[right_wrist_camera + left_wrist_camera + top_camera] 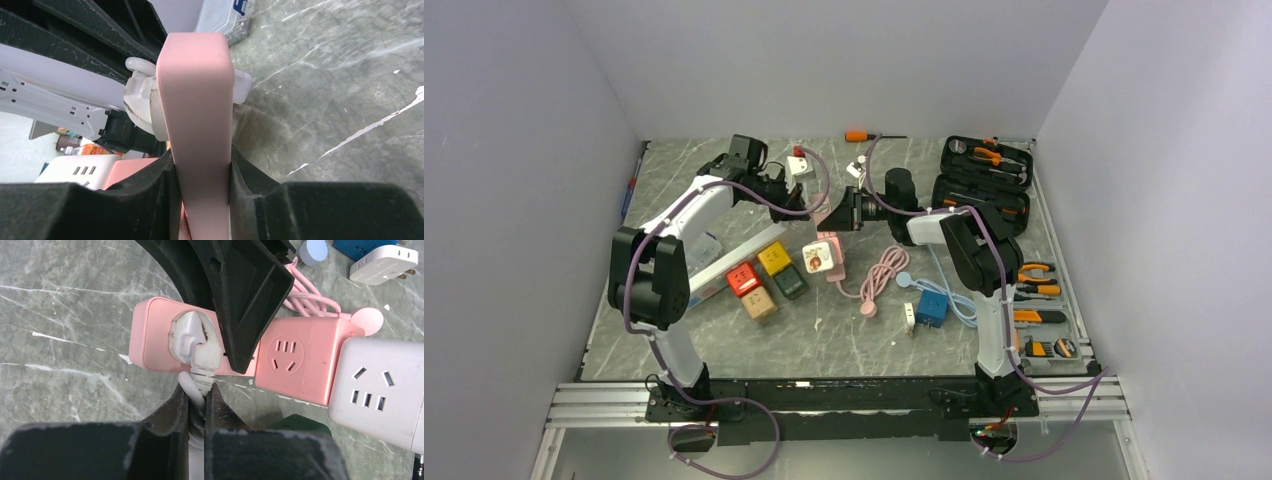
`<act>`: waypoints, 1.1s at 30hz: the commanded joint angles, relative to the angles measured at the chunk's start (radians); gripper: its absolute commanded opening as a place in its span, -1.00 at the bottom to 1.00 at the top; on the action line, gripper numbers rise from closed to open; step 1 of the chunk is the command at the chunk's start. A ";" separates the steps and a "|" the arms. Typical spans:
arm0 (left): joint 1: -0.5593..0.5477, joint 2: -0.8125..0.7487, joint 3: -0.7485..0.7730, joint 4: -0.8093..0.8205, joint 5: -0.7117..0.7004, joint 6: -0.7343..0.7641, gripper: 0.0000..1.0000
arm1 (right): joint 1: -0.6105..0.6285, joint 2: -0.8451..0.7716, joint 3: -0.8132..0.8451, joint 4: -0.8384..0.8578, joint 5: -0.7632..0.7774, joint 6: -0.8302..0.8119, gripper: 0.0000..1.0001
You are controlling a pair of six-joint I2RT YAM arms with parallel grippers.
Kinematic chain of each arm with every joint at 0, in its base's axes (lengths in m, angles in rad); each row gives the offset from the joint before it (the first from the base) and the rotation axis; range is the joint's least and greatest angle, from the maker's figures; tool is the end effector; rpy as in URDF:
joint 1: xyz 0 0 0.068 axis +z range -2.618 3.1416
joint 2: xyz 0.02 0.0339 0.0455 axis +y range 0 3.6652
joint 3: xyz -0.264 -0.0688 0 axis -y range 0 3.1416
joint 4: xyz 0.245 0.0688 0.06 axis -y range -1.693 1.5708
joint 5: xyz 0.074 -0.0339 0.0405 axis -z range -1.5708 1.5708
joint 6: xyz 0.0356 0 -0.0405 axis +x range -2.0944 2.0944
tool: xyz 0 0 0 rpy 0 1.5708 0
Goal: Pull the plug off the socket
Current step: Remove the plug from the socket.
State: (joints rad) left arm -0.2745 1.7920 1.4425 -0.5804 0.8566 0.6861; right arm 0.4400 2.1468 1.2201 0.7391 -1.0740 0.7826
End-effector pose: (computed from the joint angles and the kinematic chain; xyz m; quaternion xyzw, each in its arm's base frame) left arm 0.3651 -0.1308 0.2655 0.5149 0.7052 -0.3273 0.3610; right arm 0.3922 0.2192 0.1581 -0.2087 0.7077 0.6372 0.2226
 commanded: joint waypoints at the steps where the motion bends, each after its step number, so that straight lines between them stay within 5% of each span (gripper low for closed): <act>1: 0.000 -0.069 0.047 0.019 0.163 0.000 -1.00 | -0.008 0.001 0.002 0.119 -0.010 0.063 -0.76; 10: 0.009 -0.071 0.082 -0.128 0.252 0.099 -1.00 | -0.038 0.035 0.024 0.102 -0.022 0.055 -0.92; 18: 0.011 -0.090 0.156 -0.379 0.365 0.319 -1.00 | -0.070 0.071 0.044 -0.097 0.048 -0.073 -1.00; 33: 0.020 -0.098 0.187 -0.516 0.458 0.414 -1.00 | -0.090 0.065 -0.007 -0.202 0.220 -0.156 -1.00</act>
State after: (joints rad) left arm -0.2508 1.7638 1.5654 -0.9962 1.0988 1.0389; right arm 0.3870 2.2059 1.2362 0.5838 -0.9833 0.6968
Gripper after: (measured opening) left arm 0.092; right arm 0.338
